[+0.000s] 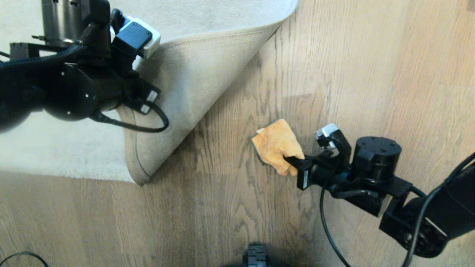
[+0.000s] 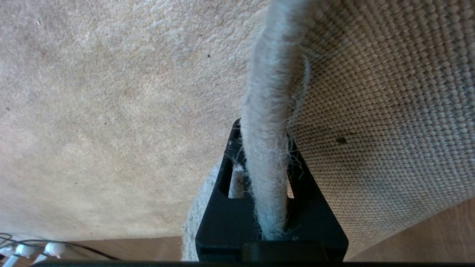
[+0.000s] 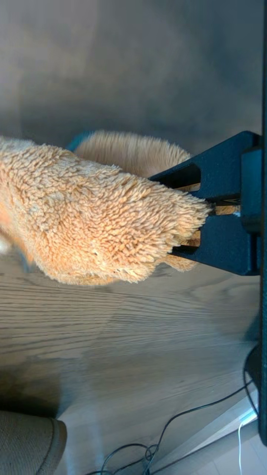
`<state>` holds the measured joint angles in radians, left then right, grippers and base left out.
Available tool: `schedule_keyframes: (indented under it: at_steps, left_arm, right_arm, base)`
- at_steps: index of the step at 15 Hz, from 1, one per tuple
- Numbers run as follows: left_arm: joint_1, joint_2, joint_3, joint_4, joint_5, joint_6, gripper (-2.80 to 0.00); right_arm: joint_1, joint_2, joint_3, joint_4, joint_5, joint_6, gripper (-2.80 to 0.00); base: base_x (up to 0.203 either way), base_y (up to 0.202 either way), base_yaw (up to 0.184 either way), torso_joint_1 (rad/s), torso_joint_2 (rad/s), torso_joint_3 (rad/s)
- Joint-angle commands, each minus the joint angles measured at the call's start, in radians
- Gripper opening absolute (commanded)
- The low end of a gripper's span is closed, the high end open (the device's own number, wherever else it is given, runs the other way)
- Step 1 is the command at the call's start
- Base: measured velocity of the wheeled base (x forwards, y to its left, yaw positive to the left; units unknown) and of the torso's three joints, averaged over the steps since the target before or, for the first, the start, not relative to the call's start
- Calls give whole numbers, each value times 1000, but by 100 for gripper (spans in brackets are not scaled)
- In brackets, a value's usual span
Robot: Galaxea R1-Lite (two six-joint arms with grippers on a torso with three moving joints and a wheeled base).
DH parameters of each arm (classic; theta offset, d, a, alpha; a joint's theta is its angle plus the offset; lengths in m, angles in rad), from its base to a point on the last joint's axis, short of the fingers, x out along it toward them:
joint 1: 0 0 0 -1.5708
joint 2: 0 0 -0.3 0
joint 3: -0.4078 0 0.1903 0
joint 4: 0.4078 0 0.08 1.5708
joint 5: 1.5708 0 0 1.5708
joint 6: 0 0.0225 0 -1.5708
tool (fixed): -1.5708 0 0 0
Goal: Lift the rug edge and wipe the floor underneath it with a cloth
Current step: Wipe the floor under the carpet with a rag
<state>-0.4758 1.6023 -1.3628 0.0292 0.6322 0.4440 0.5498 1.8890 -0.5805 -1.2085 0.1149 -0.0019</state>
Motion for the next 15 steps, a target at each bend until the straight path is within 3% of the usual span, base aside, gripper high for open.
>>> schedule_keyframes:
  at_steps: [1, 8, 12, 15]
  left_arm:
    - [-10, -4, 1, 0, 4, -4, -280]
    - [-9, -10, 2, 2, 4, -10, -280]
    - [-9, -10, 2, 3, 6, -10, -280]
    - [-9, -4, 3, 5, 8, -10, -280]
  right_arm:
    - [14, -74, 33, -5, 2, -1, -280]
    - [256, 121, -72, -7, 3, 7, -280]
    - [348, 309, -226, -17, 3, 29, -280]
    - [372, 425, -351, -23, 3, 55, -280]
  base:
    - [0, 0, 0, 0, 0, 0]
    - [0, 0, 0, 0, 0, 0]
    - [0, 0, 0, 0, 0, 0]
    - [0, 0, 0, 0, 0, 0]
